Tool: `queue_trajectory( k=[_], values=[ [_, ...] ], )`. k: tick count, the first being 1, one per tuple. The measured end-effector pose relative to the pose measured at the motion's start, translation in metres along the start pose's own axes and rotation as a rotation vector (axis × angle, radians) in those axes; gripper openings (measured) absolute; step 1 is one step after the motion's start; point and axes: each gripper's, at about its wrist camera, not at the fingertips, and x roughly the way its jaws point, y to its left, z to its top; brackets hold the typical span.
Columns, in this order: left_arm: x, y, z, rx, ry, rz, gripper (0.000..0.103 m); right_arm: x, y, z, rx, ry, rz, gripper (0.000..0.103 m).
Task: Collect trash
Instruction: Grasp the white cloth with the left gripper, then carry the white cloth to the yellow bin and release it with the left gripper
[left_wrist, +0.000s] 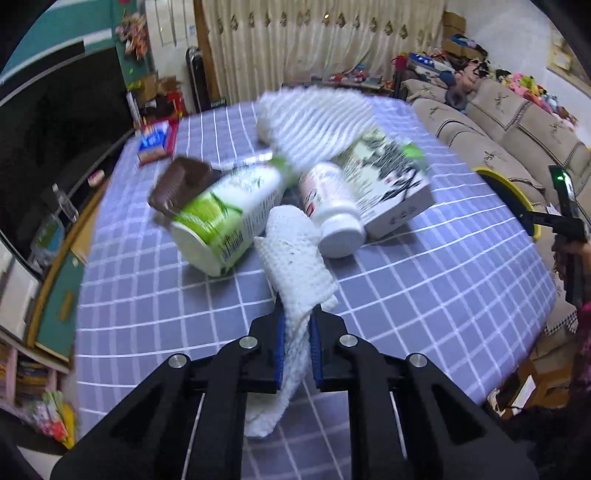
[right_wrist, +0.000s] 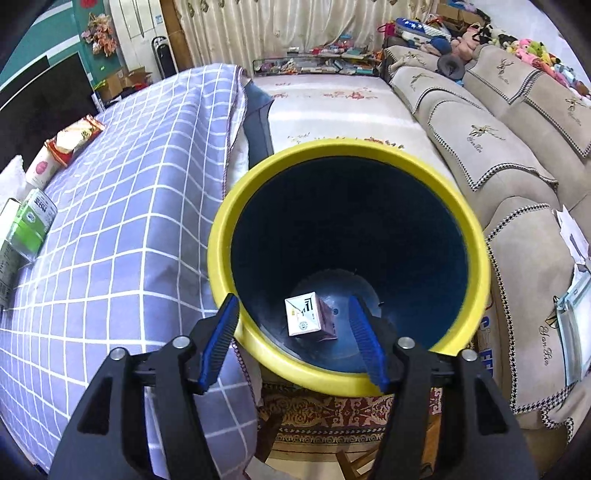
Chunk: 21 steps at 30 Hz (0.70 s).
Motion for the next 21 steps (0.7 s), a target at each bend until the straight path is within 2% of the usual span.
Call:
queue_trajectory(
  k=[5,9,13,16,21],
  values=[
    [-0.042,-0.020,0.018,0.056,-0.078,-0.015,0.012,-0.020,-0.013,-0.006,0.032,-0.047,-0.012,0.062],
    [-0.047,-0.052,0.046,0.123,-0.119,-0.112,0.012,-0.039,-0.025,-0.012,0.066,-0.091,-0.012,0.063],
    [-0.034,-0.099,0.083,0.201,-0.131,-0.225,0.012,-0.064,-0.040,-0.019,0.092,-0.148,-0.028,0.064],
    [-0.012,-0.148,0.120,0.273,-0.135,-0.326,0.012,-0.083,-0.057,-0.026,0.121,-0.189,-0.047,0.066],
    [0.032,-0.234,0.164,0.379,-0.119,-0.439,0.012,-0.109,-0.087,-0.041,0.174,-0.228,-0.102,0.066]
  ],
)
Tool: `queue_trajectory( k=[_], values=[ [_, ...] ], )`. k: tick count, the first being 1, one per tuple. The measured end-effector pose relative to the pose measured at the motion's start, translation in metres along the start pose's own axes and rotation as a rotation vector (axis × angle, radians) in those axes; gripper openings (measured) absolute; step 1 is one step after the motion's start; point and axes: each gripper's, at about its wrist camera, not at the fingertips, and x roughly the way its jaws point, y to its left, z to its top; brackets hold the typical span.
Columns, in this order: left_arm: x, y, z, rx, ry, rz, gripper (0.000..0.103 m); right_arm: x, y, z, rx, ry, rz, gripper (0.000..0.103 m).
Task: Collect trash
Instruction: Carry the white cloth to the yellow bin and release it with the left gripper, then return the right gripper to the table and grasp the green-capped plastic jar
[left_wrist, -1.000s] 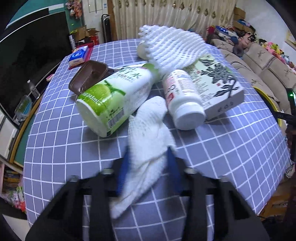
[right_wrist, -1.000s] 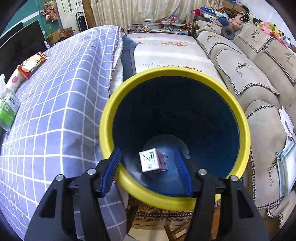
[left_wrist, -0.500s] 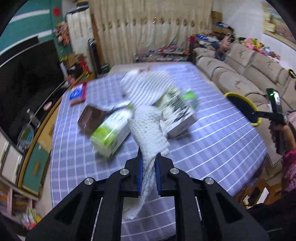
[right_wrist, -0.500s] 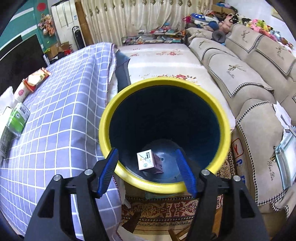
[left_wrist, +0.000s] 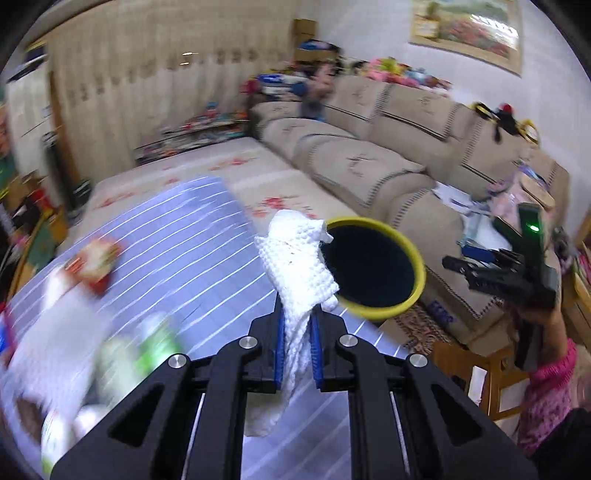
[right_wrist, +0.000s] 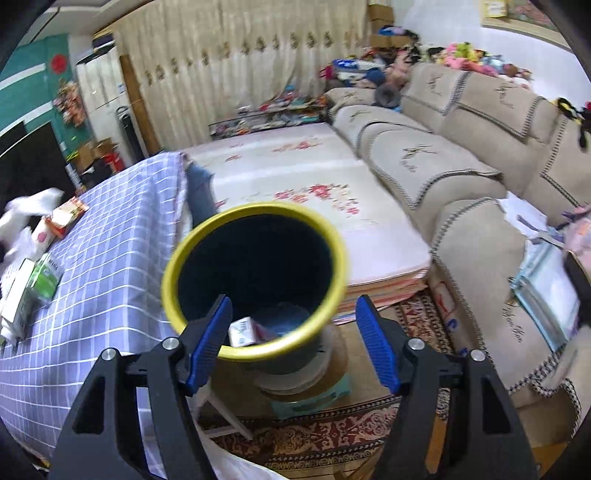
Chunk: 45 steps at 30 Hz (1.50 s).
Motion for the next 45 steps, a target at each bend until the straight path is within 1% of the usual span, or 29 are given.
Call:
queue_trajectory(
  k=[2,4,8,11,12,13,14,16,18,20,23,26,30,32,35,37,38,39,41,45],
  values=[
    [0.039,-0.018,0.021,0.031,0.023,-0.022,0.012,-0.008,-0.016,-0.003,0.022,-0.007,-0.033,0.066],
    [0.079,-0.036,0.038,0.044,0.062,-0.076,0.013,-0.010,-0.028,-0.006,0.042,-0.006,-0.051,0.067],
    [0.147,-0.060,0.057,0.061,0.139,-0.103,0.015,-0.008,-0.044,-0.012,0.063,0.018,-0.074,0.067],
    [0.189,-0.072,0.061,0.068,0.180,-0.088,0.018,-0.001,-0.050,-0.016,0.076,0.034,-0.077,0.067],
    [0.202,-0.074,0.063,0.061,0.195,-0.083,0.021,0.001,-0.051,-0.016,0.079,0.039,-0.076,0.067],
    [0.215,-0.074,0.065,0.047,0.214,-0.087,0.034,0.003,-0.051,-0.017,0.079,0.042,-0.075,0.067],
    [0.223,-0.076,0.065,0.040,0.222,-0.086,0.053,0.005,-0.052,-0.016,0.079,0.047,-0.074,0.067],
    [0.235,-0.076,0.066,0.028,0.224,-0.074,0.069,0.008,-0.050,-0.019,0.077,0.051,-0.071,0.068],
    [0.240,-0.072,0.061,0.020,0.231,-0.084,0.071,0.011,-0.047,-0.018,0.073,0.055,-0.067,0.068],
    [0.239,-0.070,0.060,0.005,0.227,-0.081,0.075,0.013,-0.046,-0.018,0.071,0.057,-0.065,0.068],
    [0.228,-0.069,0.059,-0.007,0.207,-0.090,0.076,0.015,-0.043,-0.019,0.071,0.060,-0.059,0.069],
    [0.198,-0.062,0.056,-0.025,0.170,-0.078,0.081,0.017,-0.038,-0.021,0.065,0.067,-0.057,0.071],
    [0.139,-0.048,0.047,-0.065,0.097,-0.062,0.083,0.018,-0.031,-0.022,0.052,0.073,-0.053,0.071],
    [0.109,-0.036,0.039,-0.095,0.064,-0.052,0.087,0.017,-0.025,-0.022,0.041,0.070,-0.050,0.071],
    [0.058,-0.014,0.018,-0.156,0.002,-0.014,0.089,0.016,-0.009,-0.018,0.021,0.061,-0.019,0.071],
    [0.029,-0.001,0.001,-0.179,-0.026,0.023,0.092,0.016,0.005,-0.016,0.003,0.054,0.008,0.071],
    [0.009,0.008,-0.013,-0.203,-0.041,0.065,0.092,0.016,0.018,-0.015,-0.016,0.052,0.031,0.071],
    [-0.003,0.015,-0.021,-0.217,-0.047,0.090,0.092,0.016,0.029,-0.014,-0.034,0.049,0.053,0.071],
    [-0.032,0.032,-0.043,-0.261,-0.065,0.158,0.092,0.016,0.055,-0.013,-0.067,0.042,0.103,0.071],
    [-0.088,0.070,-0.088,-0.352,-0.099,0.322,0.092,0.015,0.109,-0.011,-0.123,0.027,0.202,0.071]
  ],
)
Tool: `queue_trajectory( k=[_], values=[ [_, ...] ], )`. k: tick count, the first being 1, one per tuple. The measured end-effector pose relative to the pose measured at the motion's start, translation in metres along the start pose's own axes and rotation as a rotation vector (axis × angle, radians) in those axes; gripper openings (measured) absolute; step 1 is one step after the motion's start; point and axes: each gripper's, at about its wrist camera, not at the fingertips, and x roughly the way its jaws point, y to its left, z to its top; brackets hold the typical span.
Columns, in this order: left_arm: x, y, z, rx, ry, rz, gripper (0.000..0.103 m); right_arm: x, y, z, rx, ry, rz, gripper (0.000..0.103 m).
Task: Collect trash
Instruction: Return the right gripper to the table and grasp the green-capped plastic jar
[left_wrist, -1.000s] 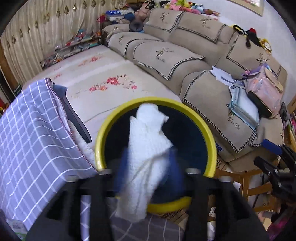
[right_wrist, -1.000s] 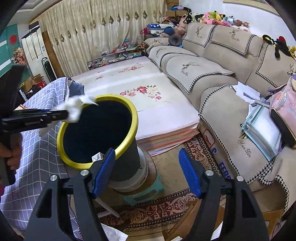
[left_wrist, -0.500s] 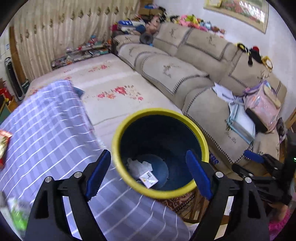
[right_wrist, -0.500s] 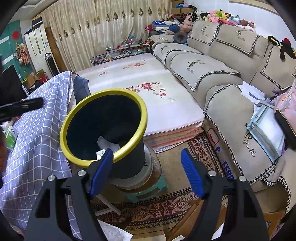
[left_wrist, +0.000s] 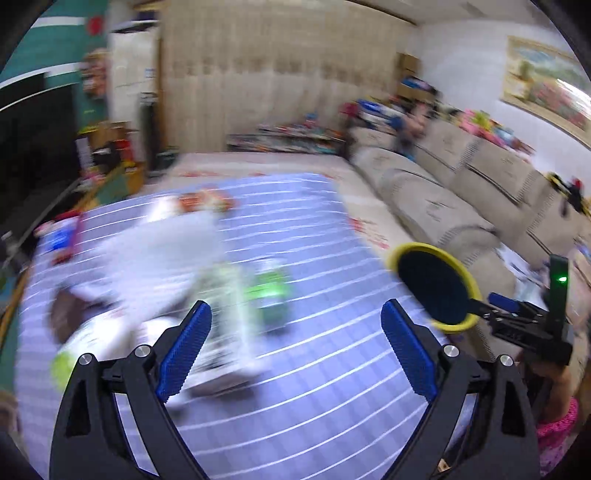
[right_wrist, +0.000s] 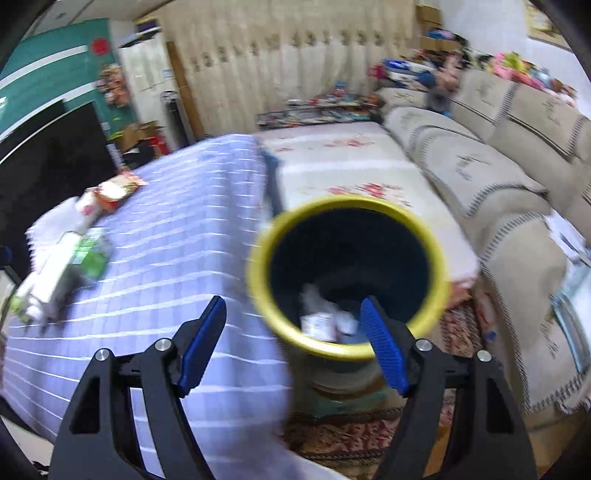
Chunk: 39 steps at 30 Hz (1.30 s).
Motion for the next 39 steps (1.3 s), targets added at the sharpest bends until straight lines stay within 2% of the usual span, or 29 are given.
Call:
queue_trajectory(
  k=[4,7,11,15,26,28,31,36,39],
  values=[
    [-0.033,0.058,-0.024,-0.092,-0.015,0.125,0.092,0.005,0.055,0.009,-0.061,-0.017,0.093,0.071],
    [-0.048,0.091,-0.040,-0.148,-0.024,0.168,0.092,0.008,0.104,0.018,-0.123,-0.031,0.161,0.071],
    [-0.056,0.116,-0.056,-0.204,-0.024,0.170,0.092,0.024,0.156,0.018,-0.208,-0.003,0.201,0.072],
    [-0.059,0.127,-0.061,-0.221,-0.028,0.162,0.092,0.048,0.189,0.010,-0.269,0.059,0.204,0.071],
    [-0.055,0.140,-0.061,-0.272,-0.019,0.157,0.092,0.079,0.237,0.007,-0.328,0.092,0.194,0.072],
    [-0.051,0.140,-0.061,-0.273,-0.010,0.155,0.092,0.082,0.243,0.008,-0.319,0.087,0.203,0.076],
    [-0.046,0.139,-0.064,-0.279,0.002,0.147,0.092,0.089,0.254,0.010,-0.328,0.072,0.178,0.077],
    [-0.041,0.138,-0.066,-0.276,0.014,0.136,0.092,0.109,0.255,0.017,-0.305,0.081,0.120,0.077],
    [-0.038,0.140,-0.068,-0.284,0.018,0.136,0.092,0.113,0.244,0.023,-0.255,0.078,0.130,0.073]
  ],
)
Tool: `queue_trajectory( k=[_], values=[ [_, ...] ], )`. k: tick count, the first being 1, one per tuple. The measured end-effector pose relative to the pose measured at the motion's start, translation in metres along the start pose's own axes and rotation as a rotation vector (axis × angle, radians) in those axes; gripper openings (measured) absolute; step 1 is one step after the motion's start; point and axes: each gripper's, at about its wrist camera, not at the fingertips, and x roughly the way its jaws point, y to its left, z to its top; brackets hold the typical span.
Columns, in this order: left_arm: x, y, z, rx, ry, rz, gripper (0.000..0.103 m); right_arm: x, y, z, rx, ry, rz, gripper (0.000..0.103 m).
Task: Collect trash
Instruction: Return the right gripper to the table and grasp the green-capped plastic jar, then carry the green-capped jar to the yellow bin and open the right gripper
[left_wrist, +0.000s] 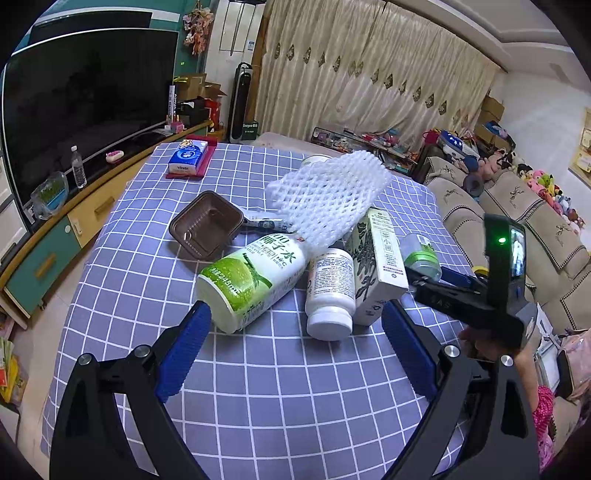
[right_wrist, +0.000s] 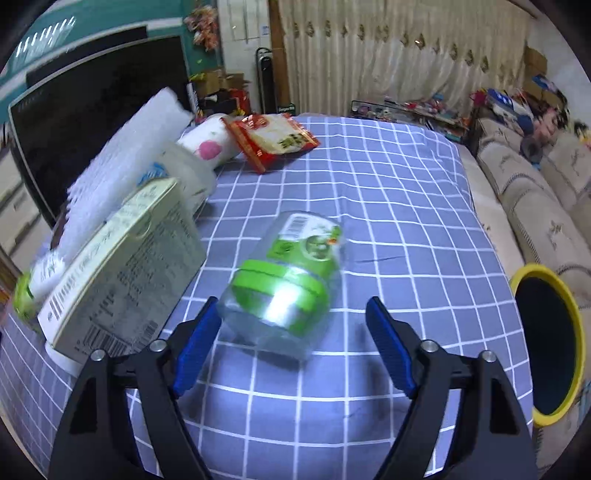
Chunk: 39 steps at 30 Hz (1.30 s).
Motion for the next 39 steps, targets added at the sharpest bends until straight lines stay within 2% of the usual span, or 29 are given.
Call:
queue_trajectory(
  k=[4,7,14,15,17,20,30,39],
  values=[
    [0.007,0.004,0.000,-0.011,0.009,-0.003,0.092,-0.009,-0.005,-0.004,0.019,-0.022,0.010,0.069],
    [0.011,0.001,-0.001,-0.005,0.014,-0.010,0.092,-0.003,-0.001,-0.007,0.010,0.021,0.039,0.069],
    [0.018,-0.002,-0.002,0.004,0.023,-0.019,0.092,-0.004,-0.003,-0.004,0.029,-0.004,0.020,0.069],
    [0.018,-0.003,-0.002,0.005,0.024,-0.020,0.092,-0.003,-0.001,-0.004,0.023,-0.001,0.017,0.067],
    [0.018,-0.005,-0.002,0.009,0.025,-0.021,0.092,0.000,-0.001,-0.003,0.025,0.007,0.025,0.055],
    [0.015,-0.007,-0.004,0.017,0.023,-0.019,0.092,-0.001,-0.003,-0.003,0.024,0.006,0.033,0.051],
    [0.022,-0.011,-0.005,0.029,0.037,-0.025,0.092,-0.047,-0.033,-0.010,0.067,-0.048,0.115,0.049],
    [0.025,-0.026,-0.006,0.062,0.044,-0.039,0.092,-0.085,-0.050,-0.018,0.083,-0.096,0.150,0.049]
  ],
)
